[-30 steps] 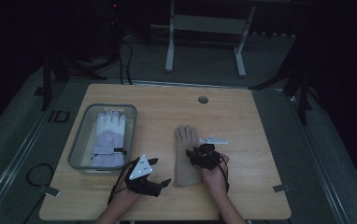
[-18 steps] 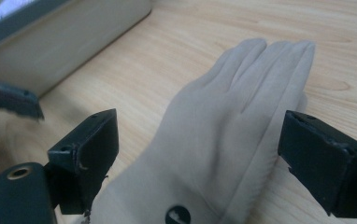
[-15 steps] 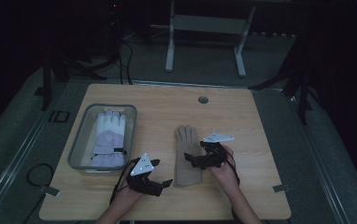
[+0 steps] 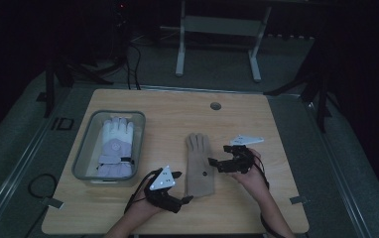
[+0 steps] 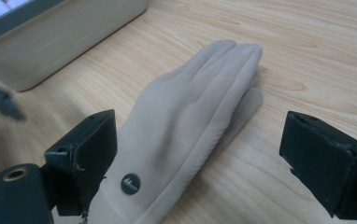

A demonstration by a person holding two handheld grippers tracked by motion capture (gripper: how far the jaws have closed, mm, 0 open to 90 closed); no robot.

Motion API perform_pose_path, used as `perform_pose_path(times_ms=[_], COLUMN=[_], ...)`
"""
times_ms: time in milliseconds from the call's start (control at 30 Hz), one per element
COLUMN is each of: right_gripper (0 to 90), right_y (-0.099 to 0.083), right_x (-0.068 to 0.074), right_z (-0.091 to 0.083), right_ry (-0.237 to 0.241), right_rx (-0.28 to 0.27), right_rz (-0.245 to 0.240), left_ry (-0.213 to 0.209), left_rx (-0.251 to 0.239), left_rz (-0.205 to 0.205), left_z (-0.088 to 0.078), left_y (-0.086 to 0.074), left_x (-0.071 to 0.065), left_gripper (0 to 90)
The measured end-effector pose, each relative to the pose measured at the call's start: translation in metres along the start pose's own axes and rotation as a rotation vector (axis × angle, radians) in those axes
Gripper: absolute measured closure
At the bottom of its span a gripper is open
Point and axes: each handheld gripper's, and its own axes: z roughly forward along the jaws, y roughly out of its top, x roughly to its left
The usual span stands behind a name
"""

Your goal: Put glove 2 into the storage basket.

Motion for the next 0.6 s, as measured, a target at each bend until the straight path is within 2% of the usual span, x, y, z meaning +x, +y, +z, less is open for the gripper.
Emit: perform_pose_path(times_ms=[200,267,367,400,500,600], right_gripper=[13.2,13.3,13.8,14.4,15.1,16.6], right_y=[0.013,0.015,0.016,0.016,0.015,0.013], right_x=[-0.007,-0.01,-0.015,-0.017,-0.021,-0.023], right_z=[0.016,0.024,0.037,0.041,0.052,0.062], right_ry=[-0.03,-0.013,-0.007,-0.021,-0.021,-0.013], right_rx=[0.013,0.026,0.05,0.056,0.076,0.093], right_rz=[0.032,0.045,0.071,0.074,0.082,0.087], left_ry=[-0.053,-0.072,-0.087,-0.093,-0.093,-0.094], left_rx=[0.049,0.072,0.1,0.108,0.112,0.146], left_rz=[0.092,0.112,0.125,0.129,0.141,0.142], left_z=[0.017,0.023,0.031,0.034,0.038,0.045], left_y=[0.01,0.012,0.014,0.015,0.016,0.017], left_x=[-0.011,-0.013,-0.012,-0.012,-0.01,-0.004], left_gripper=[15.2,15.7,18.8,19.9,23.2,23.3])
